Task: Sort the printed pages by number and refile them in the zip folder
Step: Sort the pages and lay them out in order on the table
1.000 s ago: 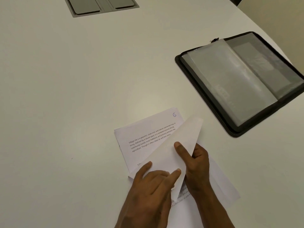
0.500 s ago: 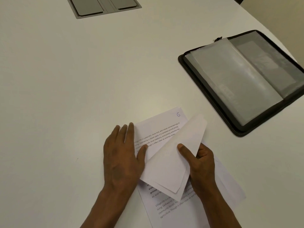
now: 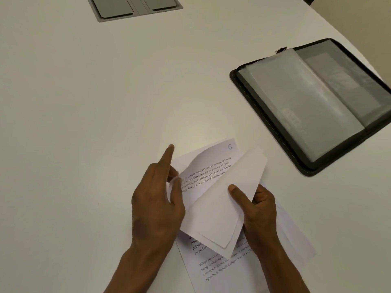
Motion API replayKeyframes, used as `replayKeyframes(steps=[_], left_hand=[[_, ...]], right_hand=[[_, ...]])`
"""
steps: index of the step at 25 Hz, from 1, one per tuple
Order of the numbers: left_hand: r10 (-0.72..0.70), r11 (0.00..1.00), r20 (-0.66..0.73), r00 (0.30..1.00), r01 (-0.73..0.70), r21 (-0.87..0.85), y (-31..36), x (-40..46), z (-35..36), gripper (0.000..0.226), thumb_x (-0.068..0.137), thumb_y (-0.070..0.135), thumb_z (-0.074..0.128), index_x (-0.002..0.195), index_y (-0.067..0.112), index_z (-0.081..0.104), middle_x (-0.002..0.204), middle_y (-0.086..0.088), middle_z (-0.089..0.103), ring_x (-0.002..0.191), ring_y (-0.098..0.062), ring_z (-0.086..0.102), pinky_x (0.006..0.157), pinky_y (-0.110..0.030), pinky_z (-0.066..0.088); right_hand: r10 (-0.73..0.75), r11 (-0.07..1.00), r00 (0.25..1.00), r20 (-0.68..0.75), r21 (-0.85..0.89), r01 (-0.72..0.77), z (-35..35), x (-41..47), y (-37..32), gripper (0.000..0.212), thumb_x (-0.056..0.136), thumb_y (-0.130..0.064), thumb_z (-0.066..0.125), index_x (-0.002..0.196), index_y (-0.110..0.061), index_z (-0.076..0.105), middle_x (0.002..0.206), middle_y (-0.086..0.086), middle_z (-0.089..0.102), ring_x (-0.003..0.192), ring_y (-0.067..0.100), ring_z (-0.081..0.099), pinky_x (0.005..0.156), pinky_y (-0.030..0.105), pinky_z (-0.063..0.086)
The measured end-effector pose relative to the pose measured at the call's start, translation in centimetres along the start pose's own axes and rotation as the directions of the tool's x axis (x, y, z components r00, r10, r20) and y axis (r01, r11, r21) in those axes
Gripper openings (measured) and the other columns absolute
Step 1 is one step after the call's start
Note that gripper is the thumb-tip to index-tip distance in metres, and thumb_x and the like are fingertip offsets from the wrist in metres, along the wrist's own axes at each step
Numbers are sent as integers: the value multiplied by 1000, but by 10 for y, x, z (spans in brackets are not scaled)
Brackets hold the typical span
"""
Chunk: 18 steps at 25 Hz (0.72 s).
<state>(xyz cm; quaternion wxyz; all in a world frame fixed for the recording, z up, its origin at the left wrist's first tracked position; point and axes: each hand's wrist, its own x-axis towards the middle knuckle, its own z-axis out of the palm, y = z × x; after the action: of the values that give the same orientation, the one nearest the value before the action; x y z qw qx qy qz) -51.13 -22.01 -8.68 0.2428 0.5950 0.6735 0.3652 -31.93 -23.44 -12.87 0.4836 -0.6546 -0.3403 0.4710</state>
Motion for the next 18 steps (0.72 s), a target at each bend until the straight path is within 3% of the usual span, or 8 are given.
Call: replayKeyframes(steps=[3, 5, 8, 10, 12, 15, 16, 18], left_hand=[[181, 978, 81, 980, -171, -117, 19, -23, -9, 57, 88, 13, 64, 143, 19, 51, 98, 13, 62, 94, -5, 59, 88, -8, 42], [348, 937, 135, 928, -338, -93, 18, -43, -2, 54, 85, 11, 61, 139, 17, 56, 97, 11, 63, 95, -10, 58, 93, -21, 45], [517, 842, 204, 831, -537, 52, 7, -68, 22, 48, 86, 16, 66, 134, 17, 56, 90, 6, 67, 89, -12, 65, 92, -37, 52], [547, 816, 205, 812, -572, 85, 0, -74, 31, 37, 95, 22, 54, 132, 20, 52, 88, 8, 68, 89, -8, 66, 89, -40, 55], [507, 854, 203, 838, -520, 12, 2, -77, 29, 33, 102, 36, 46, 132, 26, 54, 94, 14, 68, 97, -2, 63, 92, -37, 53], [256, 946, 191, 948, -204, -252, 10, -62, 9, 46, 88, 56, 65, 126, 30, 64, 113, 18, 67, 113, -5, 61, 96, -25, 48], [165, 958, 149, 975, -123, -258, 7, -51, 5, 45, 86, 52, 67, 123, 26, 67, 117, 14, 66, 114, -8, 61, 97, -25, 48], [32, 999, 37, 999, -31, -16, -12, -19, 3, 44, 87, 44, 63, 125, 22, 65, 127, 5, 62, 121, -15, 56, 103, -28, 43]], right_hand=[[1, 1000, 1000, -5, 7, -1, 1, -1, -4, 25, 77, -30, 82, 96, -17, 73, 92, -4, 78, 85, 17, 74, 67, 24, 59], [25, 999, 1000, -19, 42, -24, 1, -1, -7, 21, 80, -34, 66, 95, -21, 73, 91, -4, 78, 83, 16, 74, 67, 24, 59], [105, 993, 993, -57, 66, -102, 0, -1, -4, 41, 80, -62, 59, 105, -30, 68, 99, -2, 77, 89, 21, 73, 73, 31, 61], [148, 985, 986, -79, 97, -140, 1, -2, -5, 65, 66, -85, 57, 106, -34, 63, 100, -5, 74, 89, 21, 72, 72, 32, 61], [71, 997, 995, -66, 42, -68, 1, -2, -5, 53, 70, -74, 69, 100, -31, 65, 91, -10, 76, 85, 18, 73, 64, 23, 59], [-1, 1000, 1000, -13, 15, 2, 1, -2, -9, 12, 82, -26, 79, 91, -21, 73, 88, -7, 78, 82, 15, 74, 65, 22, 58], [-4, 1000, 1000, -6, 25, 4, 0, -2, -6, 13, 81, -23, 81, 90, -18, 74, 88, -3, 78, 80, 15, 74, 65, 23, 57], [10, 999, 1000, -18, 33, -10, -1, -2, -5, 21, 76, -29, 77, 91, -14, 73, 87, 0, 78, 77, 15, 74, 62, 21, 55]])
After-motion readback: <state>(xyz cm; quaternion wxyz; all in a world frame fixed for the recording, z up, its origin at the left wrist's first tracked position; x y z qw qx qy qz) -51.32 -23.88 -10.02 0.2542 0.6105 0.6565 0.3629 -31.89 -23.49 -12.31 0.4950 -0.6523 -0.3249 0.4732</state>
